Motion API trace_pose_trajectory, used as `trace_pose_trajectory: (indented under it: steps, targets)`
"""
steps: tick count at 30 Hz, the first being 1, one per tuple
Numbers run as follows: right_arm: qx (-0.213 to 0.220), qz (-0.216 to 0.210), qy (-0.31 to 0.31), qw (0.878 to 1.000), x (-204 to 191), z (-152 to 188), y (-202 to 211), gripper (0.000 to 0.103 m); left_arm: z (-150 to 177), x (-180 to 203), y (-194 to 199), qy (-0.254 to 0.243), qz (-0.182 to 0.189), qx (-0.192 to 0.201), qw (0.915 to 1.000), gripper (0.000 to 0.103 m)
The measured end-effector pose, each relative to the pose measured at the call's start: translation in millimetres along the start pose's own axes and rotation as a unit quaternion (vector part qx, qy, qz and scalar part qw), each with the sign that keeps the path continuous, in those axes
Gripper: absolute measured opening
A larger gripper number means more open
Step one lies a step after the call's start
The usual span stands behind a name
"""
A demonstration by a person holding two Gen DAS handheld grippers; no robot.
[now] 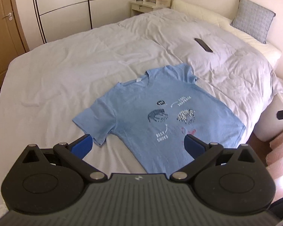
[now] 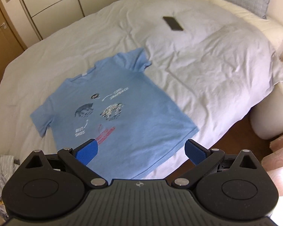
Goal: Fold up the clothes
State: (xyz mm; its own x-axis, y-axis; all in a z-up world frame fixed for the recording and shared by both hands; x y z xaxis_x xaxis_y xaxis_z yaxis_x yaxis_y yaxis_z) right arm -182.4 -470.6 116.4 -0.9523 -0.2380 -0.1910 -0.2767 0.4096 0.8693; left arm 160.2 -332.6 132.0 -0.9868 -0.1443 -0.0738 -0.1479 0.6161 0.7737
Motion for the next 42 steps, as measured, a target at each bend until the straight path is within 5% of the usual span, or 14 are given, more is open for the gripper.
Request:
trace_pose_trajectory:
  steps: [10, 20, 33, 42]
  targets:
    - [-0.039, -0.044, 0.003, 0.998, -16.6, 37.4, -17.6, 0.101, -3.2, 7.9, 17.2, -0.031, -0.028, -0.013, 0.999, 0.102]
    - [-0.005, -0.008, 0.0, 1.0, -40.4, 45.7, 12.8, 0.101, -18.2, 5.4, 17.4, -0.1, 0.024, 0.028, 0.9943, 0.102]
    - [0.012, 0.039, -0.073, 0.997, -128.9, 119.3, 34.4, 0.101, 39.6, -93.4, 46.4, -0.166, 0.051, 0.025, 0.9844, 0.102]
    - [-0.015, 0.052, -0.057, 0.997, -167.8, 150.9, 33.3, 0.101, 48.3, -111.0, 44.0, -0.167, 0.061, 0.015, 0.9839, 0.102]
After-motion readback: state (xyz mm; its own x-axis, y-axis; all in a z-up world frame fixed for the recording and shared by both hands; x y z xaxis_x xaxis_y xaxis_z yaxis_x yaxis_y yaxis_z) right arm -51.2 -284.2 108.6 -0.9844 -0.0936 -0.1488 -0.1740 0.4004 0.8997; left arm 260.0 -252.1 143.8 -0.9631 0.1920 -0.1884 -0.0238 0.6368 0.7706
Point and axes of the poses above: each gripper's, at about its wrist camera, not at the fingertips, and y roughly against the way its jaws point, x to its right, z to its underside, the point moved 5 cm from there along -y, roughly the way its jaws point, and after that the axes turned 6 degrees about -y, right-handed, at the moved point
